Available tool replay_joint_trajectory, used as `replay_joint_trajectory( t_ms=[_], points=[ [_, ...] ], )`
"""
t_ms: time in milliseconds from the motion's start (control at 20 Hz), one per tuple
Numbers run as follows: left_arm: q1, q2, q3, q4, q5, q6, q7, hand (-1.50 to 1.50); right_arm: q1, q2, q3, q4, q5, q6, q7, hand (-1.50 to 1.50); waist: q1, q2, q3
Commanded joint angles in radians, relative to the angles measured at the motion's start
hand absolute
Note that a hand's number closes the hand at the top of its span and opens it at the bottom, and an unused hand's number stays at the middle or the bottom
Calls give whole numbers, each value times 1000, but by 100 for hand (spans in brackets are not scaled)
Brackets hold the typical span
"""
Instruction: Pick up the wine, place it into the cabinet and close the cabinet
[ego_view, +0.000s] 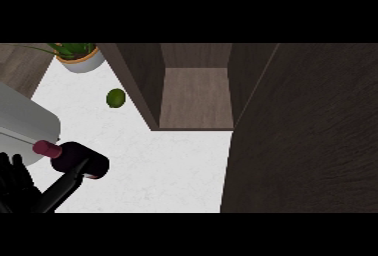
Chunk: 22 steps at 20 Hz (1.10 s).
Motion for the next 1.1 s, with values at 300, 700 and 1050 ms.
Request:
replay_joint_trajectory(
  t_ms=[300, 700, 1050],
  points=[
    [-34, 6, 169, 205, 177, -162, -175, -150, -21, -23, -33, -182, -78, -7, 141, -150, -5, 0, 1],
    [-27, -16, 129, 344, 261, -263, -328, -150, 8, 0, -54, -110, -86, 22, 46, -150, -3, 1, 1],
    [-91, -16, 152, 504, 336, -286, -442, -150, -86, 24, -6, -72, -3, -23, 97, -150, -1, 2, 0]
  ],
)
